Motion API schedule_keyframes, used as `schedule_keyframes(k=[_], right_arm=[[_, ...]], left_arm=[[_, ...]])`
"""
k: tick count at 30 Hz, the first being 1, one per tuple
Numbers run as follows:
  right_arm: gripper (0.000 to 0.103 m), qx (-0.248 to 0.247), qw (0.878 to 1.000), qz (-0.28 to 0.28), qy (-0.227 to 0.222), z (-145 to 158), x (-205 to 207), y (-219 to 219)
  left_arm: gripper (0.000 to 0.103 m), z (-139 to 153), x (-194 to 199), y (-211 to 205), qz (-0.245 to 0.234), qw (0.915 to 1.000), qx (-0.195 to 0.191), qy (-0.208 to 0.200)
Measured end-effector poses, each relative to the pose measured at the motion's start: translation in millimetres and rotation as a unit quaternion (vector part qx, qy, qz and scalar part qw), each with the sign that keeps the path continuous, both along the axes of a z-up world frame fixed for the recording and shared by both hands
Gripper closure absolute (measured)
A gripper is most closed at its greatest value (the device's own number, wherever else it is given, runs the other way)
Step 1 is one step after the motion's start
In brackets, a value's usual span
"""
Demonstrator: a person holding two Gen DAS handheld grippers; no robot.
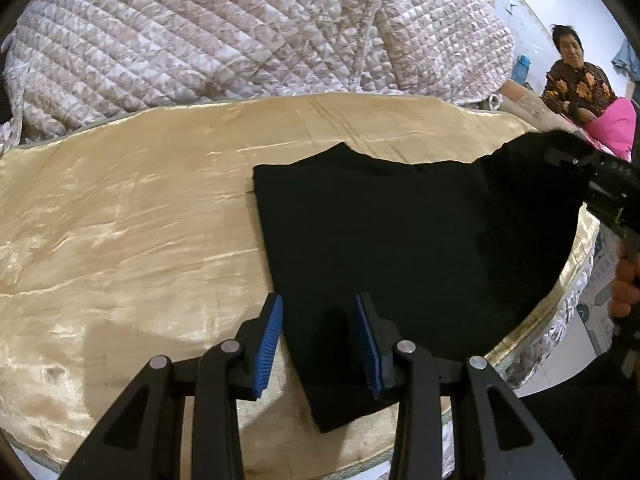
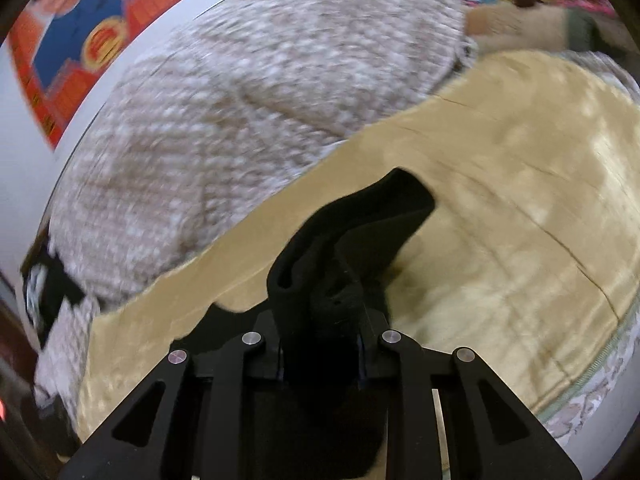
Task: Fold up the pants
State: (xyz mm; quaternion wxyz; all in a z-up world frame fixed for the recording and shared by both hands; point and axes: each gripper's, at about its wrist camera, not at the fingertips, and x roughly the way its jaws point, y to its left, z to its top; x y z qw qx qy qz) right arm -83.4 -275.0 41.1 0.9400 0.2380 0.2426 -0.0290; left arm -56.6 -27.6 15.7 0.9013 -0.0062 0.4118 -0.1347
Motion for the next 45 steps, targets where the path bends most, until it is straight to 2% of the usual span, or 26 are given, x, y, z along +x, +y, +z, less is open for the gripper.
schedule_keyframes(k=[3,7,11,14,18,23,28,31,37,42,44,45], right_arm=[[0.079,-0.031,0.999,0.045,-0.001,7.2,6.5,33.0],[0.079,-0.075,0.990,0.115,-0.006,10.1,11.9,83.3],[0.079,-0.098,0.979,0.180,0.018,-7.7,21.2,125.8],[0.079,-0.111,0.967,0.225,0.054,-29.5,30.8,153.5],[0.079,-0.130,0.960,0.233,0.079,-48.7,36.1,169.0],[0.079,-0.160,0.960,0.227,0.035,-27.7,25.5,182.7],[0.079,-0.180,0.950,0.247,0.067,-51.4,32.3,204.0],[0.078,-0.194,0.947,0.249,0.063,-54.8,30.4,209.1],[0.077,-0.189,0.947,0.255,0.054,-56.2,28.6,210.8],[0.076,-0.225,0.933,0.277,0.053,-68.1,29.2,225.6],[0.067,-0.234,0.928,0.289,0.040,-69.9,25.9,227.5],[0.056,-0.229,0.926,0.297,0.035,-69.3,23.7,227.5]], left_arm=[[0.063,-1.3,3.6,5.8,0.011,0.9999,-0.001,0.004],[0.063,-0.8,8.6,16.0,0.030,0.9995,-0.006,0.007],[0.063,-1.2,15.4,33.8,0.061,0.9980,-0.010,0.012],[0.063,-1.3,17.6,47.5,0.083,0.9961,-0.021,0.018],[0.063,-0.7,16.7,57.4,0.096,0.9948,-0.028,0.019],[0.063,2.1,16.6,64.5,0.103,0.9940,-0.034,0.014],[0.063,0.5,17.2,72.2,0.113,0.9929,-0.035,0.015],[0.063,0.2,17.6,75.0,0.118,0.9922,-0.039,0.014],[0.063,4.8,16.1,77.1,0.117,0.9918,-0.050,0.001],[0.063,6.0,14.8,84.0,0.125,0.9908,-0.051,-0.002],[0.063,7.4,14.8,86.9,0.128,0.9903,-0.055,-0.003],[0.063,8.6,15.0,87.9,0.129,0.9900,-0.056,-0.005]])
